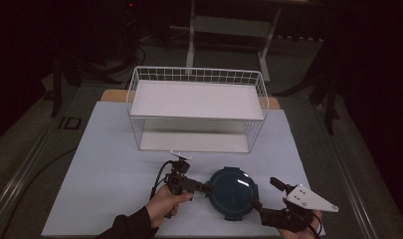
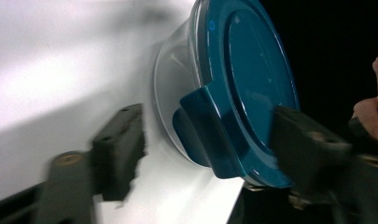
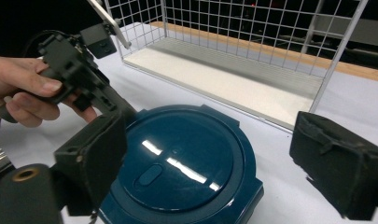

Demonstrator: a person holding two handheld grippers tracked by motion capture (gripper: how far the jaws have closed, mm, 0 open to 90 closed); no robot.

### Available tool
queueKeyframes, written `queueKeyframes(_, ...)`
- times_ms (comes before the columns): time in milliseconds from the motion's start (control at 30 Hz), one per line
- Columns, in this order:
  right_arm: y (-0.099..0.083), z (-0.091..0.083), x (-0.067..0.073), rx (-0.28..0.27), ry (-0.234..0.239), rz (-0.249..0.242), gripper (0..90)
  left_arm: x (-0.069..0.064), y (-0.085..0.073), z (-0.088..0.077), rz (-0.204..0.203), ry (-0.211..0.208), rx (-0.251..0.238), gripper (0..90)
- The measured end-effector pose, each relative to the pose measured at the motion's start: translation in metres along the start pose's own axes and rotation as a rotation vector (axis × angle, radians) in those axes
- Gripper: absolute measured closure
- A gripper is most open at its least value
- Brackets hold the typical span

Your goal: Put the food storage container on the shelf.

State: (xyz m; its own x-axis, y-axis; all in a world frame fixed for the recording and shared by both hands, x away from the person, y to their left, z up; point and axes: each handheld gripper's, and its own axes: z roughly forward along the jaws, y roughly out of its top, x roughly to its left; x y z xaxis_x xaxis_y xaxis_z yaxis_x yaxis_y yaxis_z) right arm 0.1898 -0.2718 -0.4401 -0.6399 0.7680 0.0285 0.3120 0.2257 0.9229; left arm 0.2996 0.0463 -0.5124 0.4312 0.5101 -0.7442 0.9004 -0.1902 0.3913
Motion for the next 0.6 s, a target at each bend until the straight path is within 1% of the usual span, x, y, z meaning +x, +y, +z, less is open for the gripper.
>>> queueKeyframes(67, 0.000, 0.000, 0.000, 0.002, 0.002, -0.001, 12.3, 0.002, 0.000, 0.001, -0.024, -0.027, 0.018, 40.9)
queueKeyframes(100, 0.000, 0.000, 0.000, 0.005, -0.002, -0.001, 12.3, 0.002, 0.000, 0.002, -0.038, -0.039, 0.025, 46.1)
queueKeyframes(133, -0.001, 0.001, 0.000, 0.006, -0.003, 0.000, 12.8, 0.003, -0.001, 0.002, -0.050, -0.039, 0.026, 48.5)
queueKeyframes(233, -0.001, 0.001, -0.001, 0.015, -0.005, 0.003, 13.6, 0.007, 0.000, 0.002, -0.087, -0.064, 0.035, 50.2)
queueKeyframes(267, -0.001, 0.001, -0.002, 0.019, -0.002, 0.008, 13.6, 0.008, 0.000, 0.003, -0.107, -0.073, 0.041, 50.5)
queueKeyframes(333, -0.002, 0.001, -0.003, 0.027, -0.005, 0.017, 13.7, 0.010, 0.000, 0.008, -0.127, -0.099, 0.064, 50.5)
queueKeyframes(367, -0.003, 0.002, -0.004, 0.031, 0.001, 0.025, 13.7, 0.011, 0.000, 0.008, -0.130, -0.107, 0.069, 50.0)
queueKeyframes(400, -0.003, 0.002, -0.005, 0.035, 0.001, 0.037, 13.9, 0.011, 0.000, 0.008, -0.122, -0.105, 0.068, 50.3)
queueKeyframes(533, -0.005, 0.002, -0.009, 0.053, 0.005, 0.061, 14.7, 0.011, 0.000, 0.008, -0.120, -0.105, 0.059, 51.1)
queueKeyframes(567, -0.006, 0.003, -0.013, 0.070, 0.008, 0.079, 17.6, 0.009, -0.001, 0.008, -0.107, -0.101, 0.050, 51.7)
queueKeyframes(600, -0.007, 0.003, -0.015, 0.079, 0.010, 0.090, 18.5, 0.007, -0.001, 0.008, -0.088, -0.097, 0.050, 51.9)
